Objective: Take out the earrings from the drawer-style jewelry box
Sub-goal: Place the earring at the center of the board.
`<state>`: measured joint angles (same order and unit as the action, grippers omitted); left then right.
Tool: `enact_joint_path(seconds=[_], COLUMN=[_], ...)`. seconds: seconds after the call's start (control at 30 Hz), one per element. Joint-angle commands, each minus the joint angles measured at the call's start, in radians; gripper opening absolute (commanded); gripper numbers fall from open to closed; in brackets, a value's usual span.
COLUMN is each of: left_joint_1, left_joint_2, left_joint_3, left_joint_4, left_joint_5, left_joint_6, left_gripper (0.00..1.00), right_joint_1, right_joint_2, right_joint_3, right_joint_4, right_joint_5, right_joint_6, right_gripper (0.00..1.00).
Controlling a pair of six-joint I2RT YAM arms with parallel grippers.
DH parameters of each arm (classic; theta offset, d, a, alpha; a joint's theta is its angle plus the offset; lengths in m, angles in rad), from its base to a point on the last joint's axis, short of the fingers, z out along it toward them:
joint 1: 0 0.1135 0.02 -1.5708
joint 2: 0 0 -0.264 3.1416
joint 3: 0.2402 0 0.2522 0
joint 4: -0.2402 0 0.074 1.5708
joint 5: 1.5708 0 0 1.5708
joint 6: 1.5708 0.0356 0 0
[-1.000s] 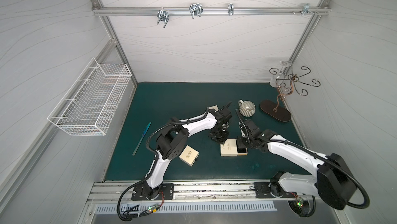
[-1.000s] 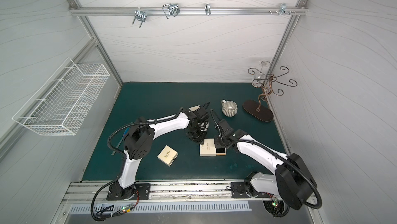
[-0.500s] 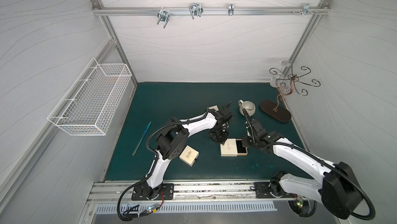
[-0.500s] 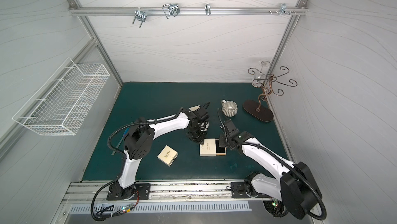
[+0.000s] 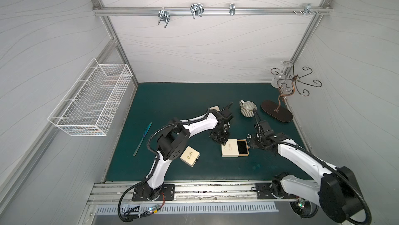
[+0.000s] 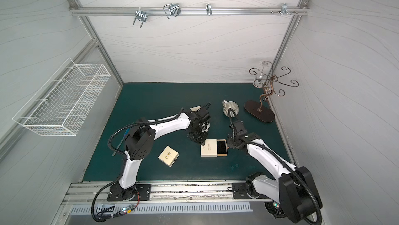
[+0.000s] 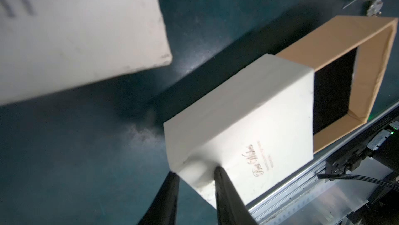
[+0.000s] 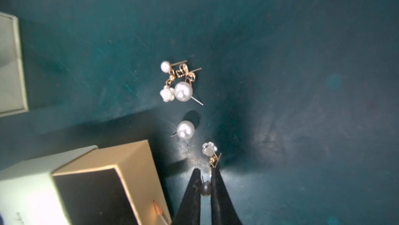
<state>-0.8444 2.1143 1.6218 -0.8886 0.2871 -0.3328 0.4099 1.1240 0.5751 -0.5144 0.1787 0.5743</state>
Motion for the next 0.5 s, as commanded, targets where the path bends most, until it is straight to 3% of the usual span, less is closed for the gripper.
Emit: enact_joint_path(seconds=[0.0, 0.3, 0.47], left_joint_1=[0.001, 0.001, 0.000], left_joint_2=[0.072, 0.057, 0.050], left_joint_3=[-0.039, -0.057, -0.059], left_joint_4=[0.048, 0.068, 0.075], left_joint_5=[-0.125, -0.113, -0.108], left_joint_6=[0.008, 0.012, 0.013], left_gripper=[0.31, 0.31, 0.31], right_joint_1=[-0.019, -0.024, -0.024], right_joint_2=[0.023, 0.134, 0.116], right_joint_3=[0.000, 0.038, 0.030], right_joint_4=[-0.013, 0.003, 0.008], right_joint_5=[-0.047, -0.098, -0.097], right_joint_6=[0.026, -0.006, -0.011], right_gripper=[0.12, 0.10, 0.22])
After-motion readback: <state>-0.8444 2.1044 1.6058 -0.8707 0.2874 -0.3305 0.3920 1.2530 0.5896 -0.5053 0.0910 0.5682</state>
